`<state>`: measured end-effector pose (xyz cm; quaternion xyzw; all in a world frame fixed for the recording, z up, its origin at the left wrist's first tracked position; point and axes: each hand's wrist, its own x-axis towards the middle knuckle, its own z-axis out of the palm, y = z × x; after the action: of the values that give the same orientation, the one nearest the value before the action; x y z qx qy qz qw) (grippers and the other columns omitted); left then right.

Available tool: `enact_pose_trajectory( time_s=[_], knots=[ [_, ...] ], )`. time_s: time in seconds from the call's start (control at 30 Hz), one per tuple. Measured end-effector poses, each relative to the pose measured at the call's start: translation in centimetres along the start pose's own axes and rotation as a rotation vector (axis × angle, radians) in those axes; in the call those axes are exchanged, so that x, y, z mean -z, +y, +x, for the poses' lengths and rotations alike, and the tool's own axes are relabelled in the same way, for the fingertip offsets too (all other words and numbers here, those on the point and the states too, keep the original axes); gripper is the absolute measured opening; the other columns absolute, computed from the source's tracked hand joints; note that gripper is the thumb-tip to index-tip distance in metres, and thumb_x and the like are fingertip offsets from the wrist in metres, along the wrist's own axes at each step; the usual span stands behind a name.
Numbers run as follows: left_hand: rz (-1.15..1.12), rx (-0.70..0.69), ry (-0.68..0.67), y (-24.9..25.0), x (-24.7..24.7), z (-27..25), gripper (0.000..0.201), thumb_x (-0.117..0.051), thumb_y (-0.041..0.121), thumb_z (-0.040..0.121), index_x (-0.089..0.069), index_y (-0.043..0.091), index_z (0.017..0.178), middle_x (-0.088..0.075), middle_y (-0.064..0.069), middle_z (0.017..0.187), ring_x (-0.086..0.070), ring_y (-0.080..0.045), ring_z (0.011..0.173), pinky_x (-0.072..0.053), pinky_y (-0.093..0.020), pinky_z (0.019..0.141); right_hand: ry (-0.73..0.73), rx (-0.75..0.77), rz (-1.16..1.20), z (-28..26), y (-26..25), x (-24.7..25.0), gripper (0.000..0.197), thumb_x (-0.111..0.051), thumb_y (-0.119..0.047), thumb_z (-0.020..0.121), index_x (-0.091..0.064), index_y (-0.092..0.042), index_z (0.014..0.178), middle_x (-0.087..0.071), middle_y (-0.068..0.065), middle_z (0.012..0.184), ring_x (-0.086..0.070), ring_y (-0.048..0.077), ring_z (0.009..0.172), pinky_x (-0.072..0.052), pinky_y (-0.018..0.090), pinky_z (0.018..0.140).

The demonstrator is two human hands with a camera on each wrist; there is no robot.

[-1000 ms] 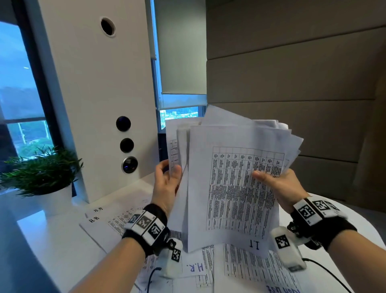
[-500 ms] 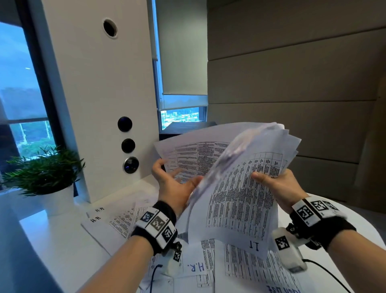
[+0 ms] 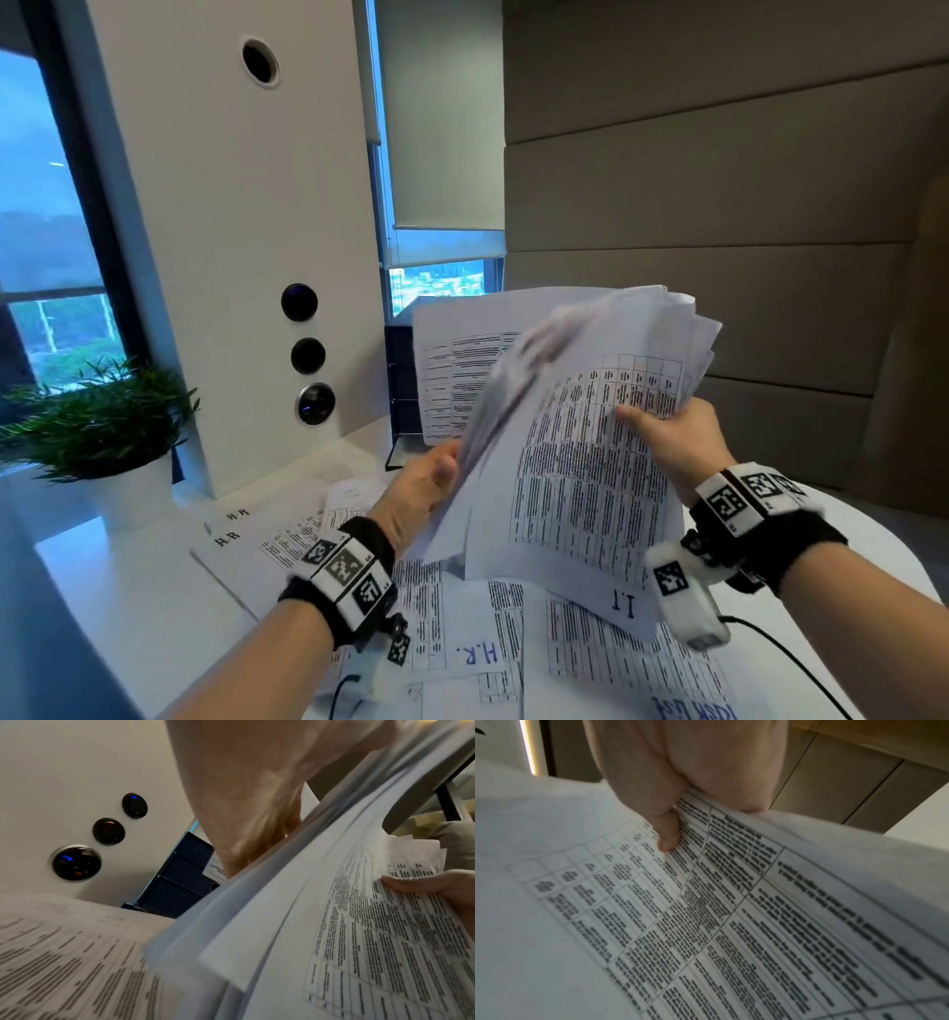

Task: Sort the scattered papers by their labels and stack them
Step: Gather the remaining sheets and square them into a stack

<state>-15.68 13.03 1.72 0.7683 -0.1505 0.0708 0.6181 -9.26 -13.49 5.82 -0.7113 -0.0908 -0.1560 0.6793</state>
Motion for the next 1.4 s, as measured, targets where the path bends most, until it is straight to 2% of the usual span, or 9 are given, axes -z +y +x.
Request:
enact_pose_trajectory(
  time_s=[0.1,0.23,0.37,0.6,0.7,0.77,0.87,1.17,1.4],
  knots=[
    [0.195,0.024,-0.022,-0.4,-0.1,-0.8,0.108,-0.077,0.076,0.031,-0.041,0.034,0.124,-0.058,0.006,0.124,-0.057,-0.010,0.115,-0.048,-0.035,0.101,0.016,-0.055,0.014,0.9,1.4,0.1,0.112,-0.084,-0.067,0.030,-0.056,-0.006,0.120,-0.069,0.008,0.109,-0.067,0.025,0.099,-0.052,0.049,0.093],
    [0.339,0.077,0.255,-0.1,-1.1,-0.3,0.113,-0.086,0.058,0.042,-0.035,0.026,0.137,-0.052,0.007,0.135,-0.049,-0.015,0.125,-0.041,-0.043,0.107,-0.102,0.019,0.073,-0.7,-0.4,-0.6,0.041,-0.085,-0.024,0.065,-0.066,-0.017,0.101,-0.073,0.006,0.099,-0.071,0.020,0.094,-0.054,0.040,0.088],
    [0.168,0.037,0.369,1.1,-1.9,0.6,0.052,-0.084,0.036,0.067,-0.055,0.027,0.110,-0.065,0.011,0.108,-0.062,-0.011,0.105,-0.051,-0.027,0.090,-0.139,0.084,0.054,-1.4,-0.7,-0.1,0.068,-0.091,-0.043,0.044,-0.069,-0.003,0.095,-0.074,0.015,0.094,-0.070,0.031,0.096,-0.056,0.045,0.085],
    [0.056,0.102,0.378,1.2,-1.2,0.8,0.098,-0.074,0.072,0.054,-0.052,0.013,0.129,-0.061,0.002,0.127,-0.056,-0.018,0.119,-0.043,-0.048,0.104,-0.196,0.101,0.068,-1.9,-1.0,1.0,0.032,-0.085,-0.019,0.063,-0.060,-0.020,0.044,-0.061,-0.009,0.047,-0.060,-0.001,0.049,-0.055,0.033,0.079],
    [0.122,0.103,0.459,1.9,-1.3,1.1,0.066,-0.074,0.052,0.069,-0.062,0.000,0.108,-0.069,-0.011,0.104,-0.066,-0.026,0.093,-0.049,-0.052,0.094,-0.275,0.119,0.113,-1.6,-0.7,1.0,0.015,-0.085,-0.024,0.065,-0.072,-0.016,0.068,-0.074,-0.004,0.068,-0.071,0.004,0.069,-0.056,0.028,0.078],
    [0.094,0.099,0.568,2.0,-1.3,1.4,0.049,-0.074,0.030,0.080,-0.060,-0.007,0.109,-0.065,-0.021,0.113,-0.061,-0.037,0.106,-0.046,-0.052,0.099,-0.328,0.122,0.149,-1.1,0.4,0.9,0.064,-0.091,-0.048,0.046,-0.072,-0.008,0.093,-0.076,0.006,0.093,-0.072,0.018,0.090,-0.057,0.035,0.082],
    [0.041,0.108,0.664,1.2,-0.4,1.5,0.030,-0.071,0.016,0.083,-0.062,-0.008,0.099,-0.066,-0.025,0.109,-0.061,-0.039,0.102,-0.046,-0.052,0.098,-0.342,0.098,0.240,-1.0,1.0,0.5,0.078,-0.090,-0.060,0.028,-0.072,-0.008,0.083,-0.076,0.006,0.085,-0.071,0.016,0.080,-0.059,0.027,0.072],
    [-0.046,0.079,0.661,0.6,1.0,1.7,0.041,-0.071,0.025,0.084,-0.059,-0.003,0.113,-0.059,-0.014,0.126,-0.053,-0.032,0.121,-0.038,-0.047,0.108,-0.374,0.086,0.280,-0.8,0.6,0.3,0.061,-0.086,-0.063,0.041,-0.075,-0.012,0.074,-0.073,0.005,0.082,-0.067,0.019,0.083,-0.056,0.037,0.081],
    [-0.049,0.021,0.512,1.4,2.7,1.2,0.049,-0.078,0.019,0.072,-0.056,0.010,0.116,-0.069,-0.002,0.106,-0.064,-0.023,0.103,-0.050,-0.044,0.095,-0.318,0.081,0.283,-1.0,0.0,1.3,0.039,-0.090,-0.033,0.045,-0.075,-0.008,0.070,-0.072,0.007,0.071,-0.068,0.021,0.072,-0.057,0.029,0.065]
  ],
)
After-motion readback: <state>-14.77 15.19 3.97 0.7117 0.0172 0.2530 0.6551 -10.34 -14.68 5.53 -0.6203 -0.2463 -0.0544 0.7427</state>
